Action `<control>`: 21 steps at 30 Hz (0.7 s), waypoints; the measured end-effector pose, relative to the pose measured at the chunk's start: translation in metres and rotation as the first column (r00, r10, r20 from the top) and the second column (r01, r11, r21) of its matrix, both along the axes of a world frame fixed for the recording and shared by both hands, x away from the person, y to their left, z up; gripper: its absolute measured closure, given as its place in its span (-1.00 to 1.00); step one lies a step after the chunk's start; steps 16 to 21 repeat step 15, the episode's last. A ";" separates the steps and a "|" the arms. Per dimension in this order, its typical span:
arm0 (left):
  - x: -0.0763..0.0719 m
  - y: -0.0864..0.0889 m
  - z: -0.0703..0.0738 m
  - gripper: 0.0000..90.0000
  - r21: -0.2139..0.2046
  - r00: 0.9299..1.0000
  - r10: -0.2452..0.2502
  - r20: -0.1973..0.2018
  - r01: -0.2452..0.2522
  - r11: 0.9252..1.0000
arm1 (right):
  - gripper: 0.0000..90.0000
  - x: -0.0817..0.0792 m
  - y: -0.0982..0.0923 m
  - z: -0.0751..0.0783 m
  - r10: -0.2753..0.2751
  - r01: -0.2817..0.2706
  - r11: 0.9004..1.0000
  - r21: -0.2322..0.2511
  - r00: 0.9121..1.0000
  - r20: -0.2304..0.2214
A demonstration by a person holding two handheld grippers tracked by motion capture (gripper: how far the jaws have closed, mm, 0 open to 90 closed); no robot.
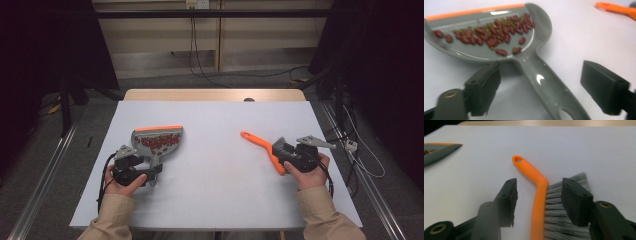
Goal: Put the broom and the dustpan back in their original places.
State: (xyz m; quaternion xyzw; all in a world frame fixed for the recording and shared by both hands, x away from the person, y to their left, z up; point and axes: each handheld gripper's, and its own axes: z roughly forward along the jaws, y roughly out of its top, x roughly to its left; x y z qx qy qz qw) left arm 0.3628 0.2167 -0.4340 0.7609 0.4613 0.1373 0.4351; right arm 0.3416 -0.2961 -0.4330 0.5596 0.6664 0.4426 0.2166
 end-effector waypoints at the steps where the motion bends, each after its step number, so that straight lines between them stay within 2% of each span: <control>1: -0.001 0.001 0.001 -0.74 -0.007 1.000 -0.011 0.009 0.011 1.000 | -0.03 -0.002 0.000 -0.001 0.009 -0.010 1.000 0.010 1.000 0.006; 3: -0.003 0.002 0.001 -0.77 -0.014 0.999 -0.031 0.028 0.032 0.999 | -0.15 -0.006 0.000 -0.003 0.016 -0.016 1.000 0.013 1.000 0.009; 5: -0.005 0.003 0.001 -0.80 -0.025 0.998 -0.058 0.041 0.059 0.998 | -0.20 -0.011 -0.001 -0.005 0.033 -0.033 0.999 0.032 0.999 0.005; 9: -0.008 0.005 0.001 -0.85 -0.026 0.992 -0.106 0.063 0.108 0.994 | -0.32 -0.020 0.000 -0.009 0.050 -0.051 0.998 0.033 0.998 0.022; 12: -0.009 0.005 0.001 -0.85 -0.045 0.990 -0.109 0.087 0.113 0.993 | -0.37 -0.023 0.001 -0.013 0.069 -0.069 0.997 0.033 0.998 0.012; 15: -0.010 0.005 0.002 -0.85 -0.035 0.987 -0.123 0.102 0.128 0.991 | -0.40 -0.025 0.003 -0.013 0.085 -0.085 0.996 0.025 0.996 0.018; 21: -0.010 0.005 0.002 -0.85 -0.035 0.987 -0.123 0.102 0.128 0.991 | -0.40 -0.025 0.003 -0.013 0.085 -0.085 0.996 0.025 0.996 0.018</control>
